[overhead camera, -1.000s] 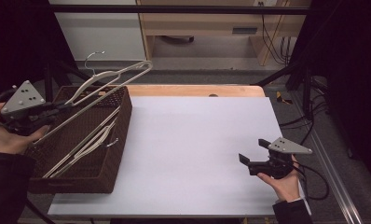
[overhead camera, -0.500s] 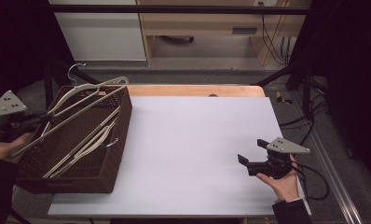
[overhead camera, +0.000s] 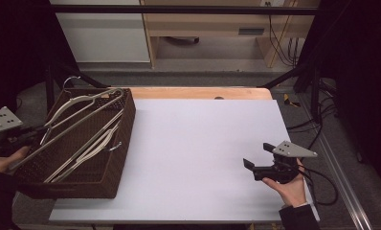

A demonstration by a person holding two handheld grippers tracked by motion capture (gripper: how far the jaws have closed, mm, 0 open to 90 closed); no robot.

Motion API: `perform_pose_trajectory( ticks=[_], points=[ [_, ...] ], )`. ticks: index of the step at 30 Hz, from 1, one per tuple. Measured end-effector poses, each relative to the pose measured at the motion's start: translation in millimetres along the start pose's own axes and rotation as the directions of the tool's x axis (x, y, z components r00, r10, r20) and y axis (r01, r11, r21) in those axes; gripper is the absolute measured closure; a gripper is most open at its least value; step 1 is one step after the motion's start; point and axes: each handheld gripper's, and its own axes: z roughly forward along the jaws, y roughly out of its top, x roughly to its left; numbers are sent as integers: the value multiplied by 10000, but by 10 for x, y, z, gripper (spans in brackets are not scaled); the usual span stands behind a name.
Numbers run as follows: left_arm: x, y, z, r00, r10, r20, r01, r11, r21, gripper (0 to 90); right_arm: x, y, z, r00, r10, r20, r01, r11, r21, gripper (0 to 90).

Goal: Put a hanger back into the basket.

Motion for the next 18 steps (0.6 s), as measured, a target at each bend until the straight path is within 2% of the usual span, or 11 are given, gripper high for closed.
perform_pose_trajectory(
  ticks=[1, 9, 15, 18],
  points=[
    [-7, -24, 30, 9999, -53, 120, 54, 10000, -44, 858, 0, 0, 0, 10000, 6, -6, -6, 10000, 5, 65],
    [-65, -280, 248, 9996, -202, 221, 204, 9997, -122, 857, 1, -3, 5, 10000, -42, -38, 42, 10000, 39, 65],
    [-104, -464, 390, 9974, -525, 503, 519, 9986, 139, 857, 11, -6, 20, 10000, -31, -45, 32, 10000, 69, 65],
    [-89, -521, 421, 9959, -646, 635, 607, 9962, 620, 857, 16, -7, 23, 10000, 0, -51, 0, 9999, 114, 66]
  ],
)
